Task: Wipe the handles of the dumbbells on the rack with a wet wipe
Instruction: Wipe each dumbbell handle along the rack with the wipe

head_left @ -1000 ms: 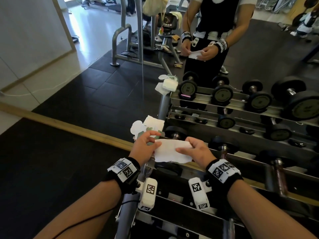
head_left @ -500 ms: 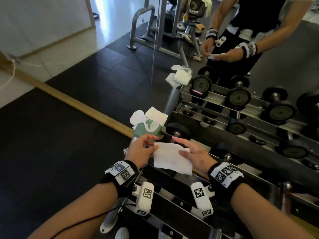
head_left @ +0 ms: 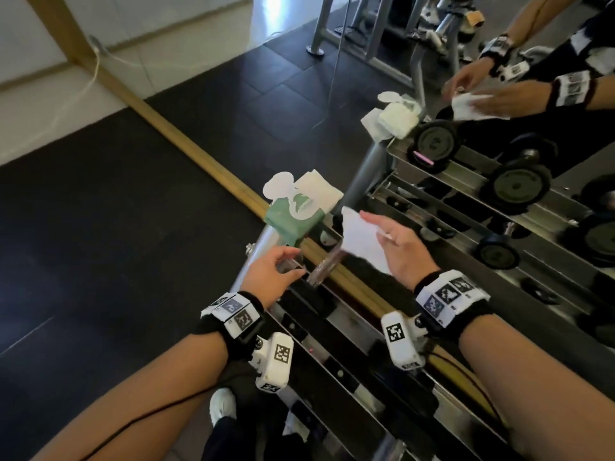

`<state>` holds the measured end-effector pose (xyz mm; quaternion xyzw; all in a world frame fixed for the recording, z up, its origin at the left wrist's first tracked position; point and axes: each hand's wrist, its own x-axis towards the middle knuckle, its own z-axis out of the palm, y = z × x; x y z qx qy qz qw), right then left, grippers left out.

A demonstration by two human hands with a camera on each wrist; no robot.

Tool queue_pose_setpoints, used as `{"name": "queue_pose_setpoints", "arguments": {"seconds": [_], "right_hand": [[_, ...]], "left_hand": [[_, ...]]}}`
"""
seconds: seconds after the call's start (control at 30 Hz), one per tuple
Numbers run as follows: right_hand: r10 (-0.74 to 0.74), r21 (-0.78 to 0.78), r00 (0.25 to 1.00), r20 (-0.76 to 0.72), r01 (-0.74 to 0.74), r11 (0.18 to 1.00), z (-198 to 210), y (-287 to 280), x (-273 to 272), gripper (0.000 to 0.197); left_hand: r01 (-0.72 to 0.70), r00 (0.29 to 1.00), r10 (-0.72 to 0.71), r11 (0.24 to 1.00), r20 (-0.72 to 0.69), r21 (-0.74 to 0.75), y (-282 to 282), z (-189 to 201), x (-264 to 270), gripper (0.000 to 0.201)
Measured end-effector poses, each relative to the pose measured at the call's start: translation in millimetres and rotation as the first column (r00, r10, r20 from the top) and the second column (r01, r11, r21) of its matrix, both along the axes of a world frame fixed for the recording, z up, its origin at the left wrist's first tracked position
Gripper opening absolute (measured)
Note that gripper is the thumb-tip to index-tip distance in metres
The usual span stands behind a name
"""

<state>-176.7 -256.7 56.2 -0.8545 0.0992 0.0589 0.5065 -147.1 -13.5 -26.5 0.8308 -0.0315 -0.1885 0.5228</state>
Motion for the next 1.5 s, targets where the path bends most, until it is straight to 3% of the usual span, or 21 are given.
{"name": "queue_pose_setpoints", "arguments": {"seconds": [0.1, 0.27, 0.33, 0.37, 0.4, 0.43, 0.47, 0.5, 0.53, 0.57, 0.6, 0.63, 0.73, 0.83, 1.03, 1.17, 1.27, 1.33, 1.43, 1.5], "right_hand": [[0.162, -0.206, 0.983, 0.082, -0.142, 0.968, -5.1, -2.9, 8.2, 0.055], [0.317, -0.436, 0.928, -0.195, -0.372, 0.819, -52.1, 12.3, 7.9, 0.052], [0.345, -0.471, 0.919, -0.191, -0.395, 0.789, -72.0, 15.5, 5.4, 0.05], [0.363, -0.553, 0.913, -0.185, -0.402, 0.73, -76.4, 18.9, 3.8, 0.049], [0.378, -0.675, 0.869, -0.319, -0.488, 0.553, -73.6, 26.4, -1.9, 0.044], [0.414, -0.77, 0.768, -0.489, -0.603, 0.208, -88.8, 25.0, -2.6, 0.041], [0.379, -0.783, 0.704, -0.601, -0.614, -0.1, -98.5, 23.6, -2.8, 0.044], [0.329, -0.771, 0.708, -0.625, -0.627, -0.114, -99.2, 21.7, -0.7, 0.047], [0.282, -0.75, 0.753, -0.594, -0.646, 0.145, -94.5, 23.2, 2.4, 0.045], [0.352, -0.728, 0.849, -0.394, -0.522, 0.445, -90.3, 25.7, 1.9, 0.046], [0.345, -0.62, 0.886, -0.311, -0.464, 0.633, -89.3, 25.5, 4.9, 0.053], [0.381, -0.526, 0.894, -0.235, -0.446, 0.724, -96.0, 23.7, 7.4, 0.06], [0.482, -0.523, 0.824, -0.297, -0.563, 0.64, -103.4, 25.5, 4.9, 0.065], [0.423, -0.454, 0.864, -0.274, -0.504, 0.735, -102.1, 29.0, 2.2, 0.056], [0.493, -0.348, 0.819, -0.295, -0.572, 0.743, -85.5, 31.5, -10.4, 0.055], [0.367, -0.351, 0.901, -0.231, -0.429, 0.832, -62.1, 23.0, -0.3, 0.053], [0.207, -0.306, 0.973, -0.098, -0.228, 0.924, -46.3, 18.0, 13.3, 0.053], [0.186, -0.277, 0.983, 0.007, -0.177, 0.944, -41.7, 17.7, 21.9, 0.053], [0.341, -0.466, 0.927, 0.156, -0.235, 0.853, -42.1, 21.2, 31.2, 0.056], [0.48, -0.583, 0.87, 0.112, -0.334, 0.741, -49.2, 23.7, 33.7, 0.059]], "left_hand": [[0.013, 0.999, -0.011, 0.999, -0.051, 0.039, -2.0, -6.1, -5.5, 0.042], [0.018, 0.996, -0.014, 0.999, -0.083, 0.05, -4.4, -12.7, -9.3, 0.039], [0.036, 0.996, -0.029, 0.996, -0.083, 0.087, -3.1, -13.1, -9.6, 0.04], [0.036, 0.996, -0.028, 0.995, -0.089, 0.091, -2.4, -13.2, -9.6, 0.041], [0.033, 0.995, -0.025, 0.996, -0.097, 0.085, -1.7, -13.2, -10.1, 0.04], [0.032, 0.995, -0.024, 0.996, -0.101, 0.078, -1.2, -13.3, -10.4, 0.04], [0.034, 0.995, -0.027, 0.996, -0.099, 0.077, -0.6, -13.5, -10.9, 0.039], [0.038, 0.995, -0.03, 0.996, -0.095, 0.079, -0.2, -13.5, -11.0, 0.039], [0.037, 0.995, -0.03, 0.996, -0.092, 0.08, 0.8, -13.9, -11.1, 0.038], [0.034, 0.995, -0.026, 0.996, -0.094, 0.08, 1.7, -14.5, -10.9, 0.039], [0.032, 0.995, -0.024, 0.996, -0.1, 0.082, 2.3, -15.0, -10.8, 0.039], [0.034, 0.994, -0.025, 0.996, -0.108, 0.083, 3.0, -15.3, -10.8, 0.04], [0.056, 0.991, -0.045, 0.995, -0.129, 0.083, 4.8, -16.2, -10.7, 0.039], [0.071, 0.991, -0.061, 0.994, -0.123, 0.081, 6.2, -18.3, -10.7, 0.038], [0.067, 0.996, -0.065, 0.997, -0.068, 0.033, 8.4, -22.4, -16.1, 0.038], [0.074, 0.996, -0.074, 0.997, -0.041, 0.017, 11.0, -25.0, -19.3, 0.038], [0.071, 0.995, -0.07, 0.997, -0.066, 0.011, 14.0, -28.5, -19.8, 0.042], [0.059, 0.995, -0.058, 0.998, -0.085, 0.008, 15.1, -30.3, -20.2, 0.044], [0.037, 0.994, -0.038, 0.999, -0.1, -0.007, 15.7, -31.9, -20.1, 0.044], [0.024, 0.994, -0.025, 1.0, -0.103, -0.014, 15.9, -32.8, -20.1, 0.044]]}}
